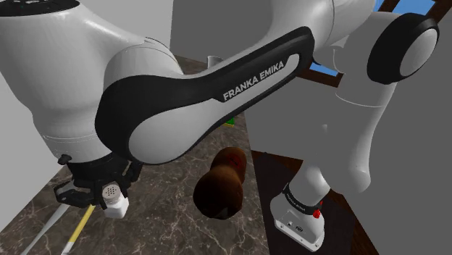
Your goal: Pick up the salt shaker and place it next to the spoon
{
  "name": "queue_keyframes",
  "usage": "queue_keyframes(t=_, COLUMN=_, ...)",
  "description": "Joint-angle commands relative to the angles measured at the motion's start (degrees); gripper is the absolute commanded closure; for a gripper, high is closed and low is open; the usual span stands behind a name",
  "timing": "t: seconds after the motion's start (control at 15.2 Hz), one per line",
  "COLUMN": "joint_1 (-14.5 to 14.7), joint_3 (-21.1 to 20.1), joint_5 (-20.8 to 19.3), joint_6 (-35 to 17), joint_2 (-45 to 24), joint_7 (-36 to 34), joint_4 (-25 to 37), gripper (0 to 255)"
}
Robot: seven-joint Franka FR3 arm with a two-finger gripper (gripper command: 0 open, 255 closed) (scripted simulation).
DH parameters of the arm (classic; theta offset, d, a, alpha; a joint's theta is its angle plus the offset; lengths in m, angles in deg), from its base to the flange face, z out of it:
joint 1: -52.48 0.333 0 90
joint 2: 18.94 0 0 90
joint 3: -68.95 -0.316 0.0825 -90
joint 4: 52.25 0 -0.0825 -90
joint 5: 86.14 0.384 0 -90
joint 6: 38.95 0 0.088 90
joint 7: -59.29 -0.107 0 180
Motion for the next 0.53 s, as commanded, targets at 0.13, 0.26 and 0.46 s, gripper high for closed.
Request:
queue_keyframes(t=0.13, joint_1=0.19, joint_3=0.25, joint_5=-0.80, joint_6=-2.43, joint_2=-1.17, joint_7=-0.63, joint_4=-1.43, gripper=255)
queue_keyframes(t=0.26, joint_1=0.19, joint_3=0.25, joint_5=-0.80, joint_6=-2.43, joint_2=-1.18, joint_7=-0.63, joint_4=-1.42, gripper=255)
queue_keyframes(t=0.46, joint_1=0.19, joint_3=0.25, joint_5=-0.80, joint_6=-2.43, joint_2=-1.18, joint_7=-0.63, joint_4=-1.42, gripper=255)
